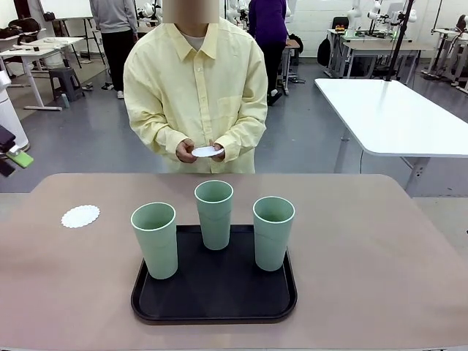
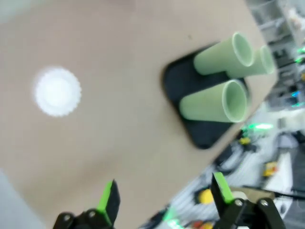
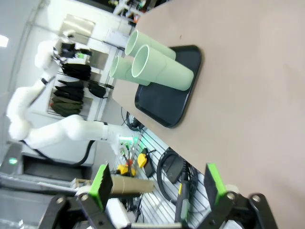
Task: Place coasters on the table and set cups on them.
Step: Pick up one Reusable plastic cup and place it on a coaster set by the human.
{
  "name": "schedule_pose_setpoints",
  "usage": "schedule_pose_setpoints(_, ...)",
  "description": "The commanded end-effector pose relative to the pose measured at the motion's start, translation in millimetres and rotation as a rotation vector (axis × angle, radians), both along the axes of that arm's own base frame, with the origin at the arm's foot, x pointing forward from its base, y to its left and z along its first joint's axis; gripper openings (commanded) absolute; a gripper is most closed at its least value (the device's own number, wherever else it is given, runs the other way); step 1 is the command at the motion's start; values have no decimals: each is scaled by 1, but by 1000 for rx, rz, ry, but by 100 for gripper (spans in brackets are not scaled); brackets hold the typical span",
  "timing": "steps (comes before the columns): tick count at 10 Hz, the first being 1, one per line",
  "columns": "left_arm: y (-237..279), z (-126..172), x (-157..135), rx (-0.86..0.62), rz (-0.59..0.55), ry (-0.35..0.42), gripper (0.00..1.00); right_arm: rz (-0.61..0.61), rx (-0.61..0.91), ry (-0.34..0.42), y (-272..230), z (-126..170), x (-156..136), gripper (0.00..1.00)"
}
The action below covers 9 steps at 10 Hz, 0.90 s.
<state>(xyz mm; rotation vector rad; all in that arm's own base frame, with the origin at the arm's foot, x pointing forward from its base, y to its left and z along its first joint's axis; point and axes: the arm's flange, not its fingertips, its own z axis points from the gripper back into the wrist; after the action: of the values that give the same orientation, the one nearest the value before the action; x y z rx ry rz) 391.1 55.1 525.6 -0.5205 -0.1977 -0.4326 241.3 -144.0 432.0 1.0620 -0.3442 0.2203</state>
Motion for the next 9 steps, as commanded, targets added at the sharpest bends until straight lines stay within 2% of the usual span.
schedule_pose_setpoints(1, -17, -14, 20, 200, -175, -247, 100, -3, 3, 3, 0, 0, 0, 100)
schedule_pose_setpoints(2, -41, -17, 29, 204, -266, -264, 100, -3, 3, 3, 0, 0, 0, 100)
schedule_pose_setpoints(5, -105, -16, 23, 249, -449, -285, 100, -3, 3, 3, 0, 0, 0, 100)
schedule_pose_setpoints(7, -135, -15, 14, 294, -568, -219, 100, -3, 3, 3, 0, 0, 0, 100)
schedule_pose_setpoints(8, -141, -18, 9, 305, -547, -174, 100, -3, 3, 3, 0, 0, 0, 100)
schedule_pose_setpoints(9, -138, -18, 19, 249, -513, -253, 100, -3, 3, 3, 0, 0, 0, 100)
